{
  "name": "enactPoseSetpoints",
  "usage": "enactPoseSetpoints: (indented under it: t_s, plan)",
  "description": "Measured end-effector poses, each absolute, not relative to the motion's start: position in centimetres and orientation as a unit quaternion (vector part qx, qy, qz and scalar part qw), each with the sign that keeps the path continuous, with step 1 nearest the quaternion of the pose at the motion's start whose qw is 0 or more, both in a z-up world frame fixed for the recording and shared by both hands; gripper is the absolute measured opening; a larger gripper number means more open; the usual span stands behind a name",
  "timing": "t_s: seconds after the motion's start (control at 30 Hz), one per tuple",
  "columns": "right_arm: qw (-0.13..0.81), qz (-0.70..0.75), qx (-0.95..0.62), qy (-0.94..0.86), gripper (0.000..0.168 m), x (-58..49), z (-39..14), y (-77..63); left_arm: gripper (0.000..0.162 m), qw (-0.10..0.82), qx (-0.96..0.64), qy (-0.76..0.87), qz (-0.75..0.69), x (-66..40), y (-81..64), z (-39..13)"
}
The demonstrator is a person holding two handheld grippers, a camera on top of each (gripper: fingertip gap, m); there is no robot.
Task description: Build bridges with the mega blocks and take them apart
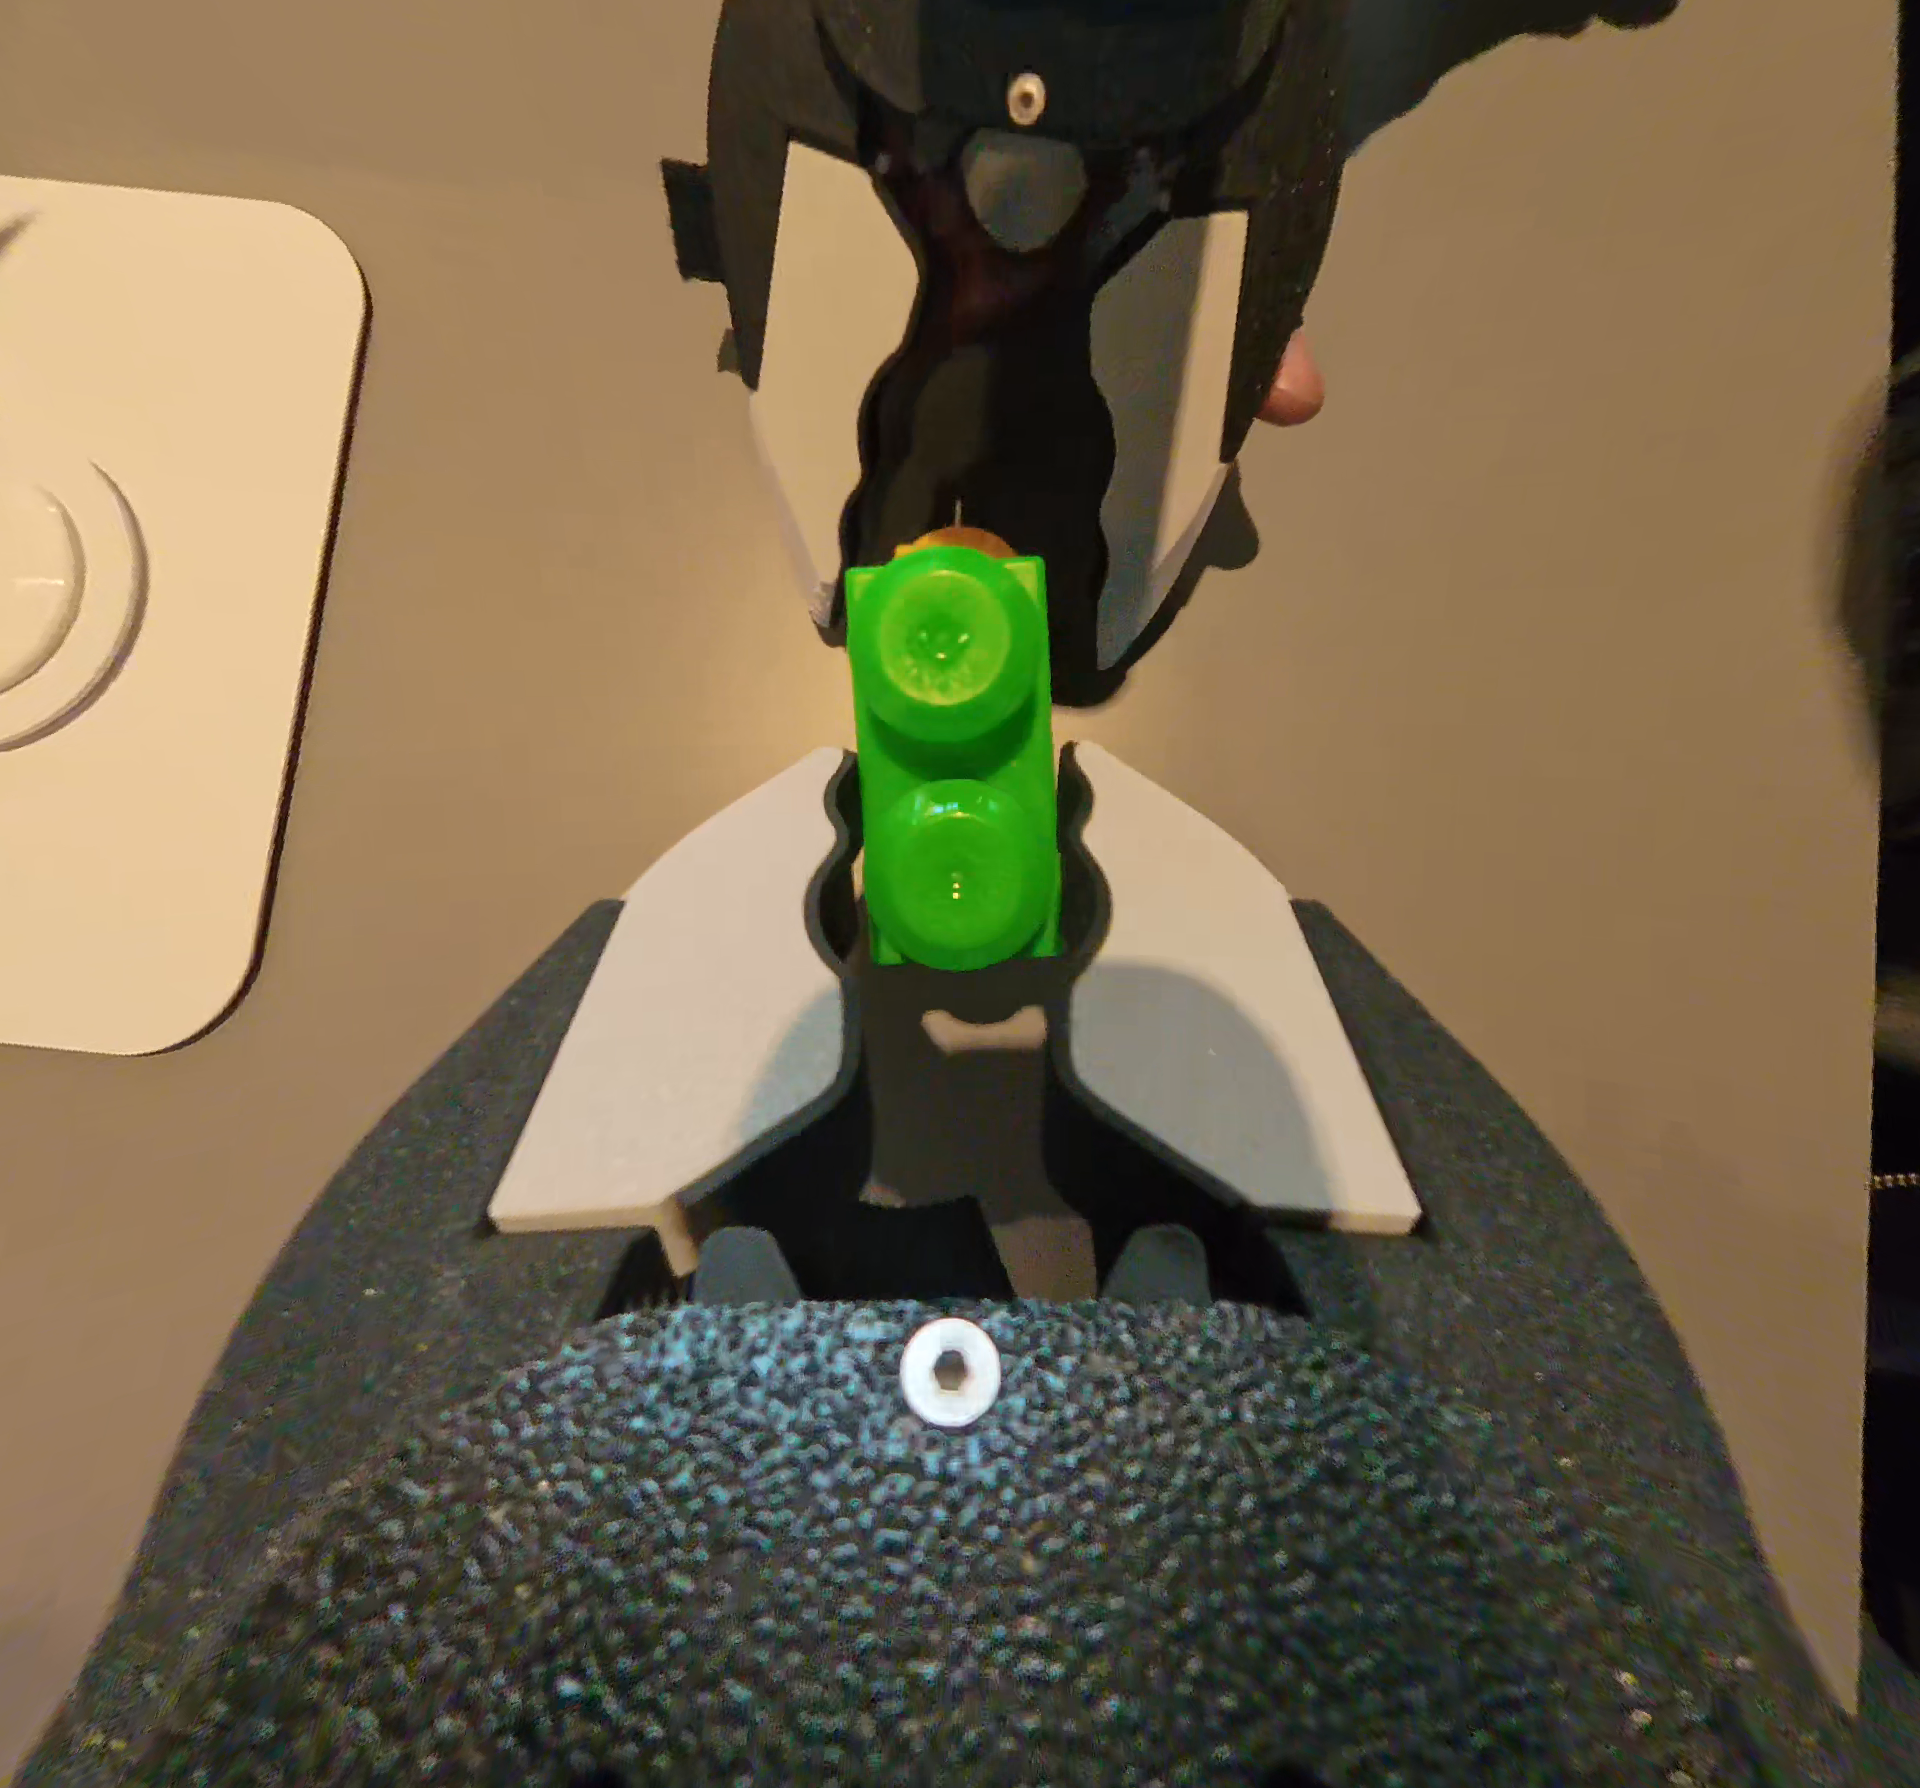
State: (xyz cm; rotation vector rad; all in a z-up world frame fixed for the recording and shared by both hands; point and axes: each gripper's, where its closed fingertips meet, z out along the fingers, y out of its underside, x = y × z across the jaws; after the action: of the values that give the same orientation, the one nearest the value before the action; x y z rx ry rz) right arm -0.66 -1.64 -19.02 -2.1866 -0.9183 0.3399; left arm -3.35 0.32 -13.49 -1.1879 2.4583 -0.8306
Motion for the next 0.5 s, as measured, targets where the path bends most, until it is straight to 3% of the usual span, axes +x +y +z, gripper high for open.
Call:
enactPoseSetpoints:
  t_s: [0.27,0.5]
  plan:
    - [0.354,0.129,-0.851,-0.366,0.04,-1.5,-19.4,-1.2,0.036,0.14,-0.399,0.863,-0.277,-2.8,-0.3,-13.9]
    - [0.355,0.134,-0.848,-0.37,0.04,-2.0,-19.3,-1.0,0.036,0.136,-0.389,0.873,-0.262,-2.7,-0.5,-14.6]
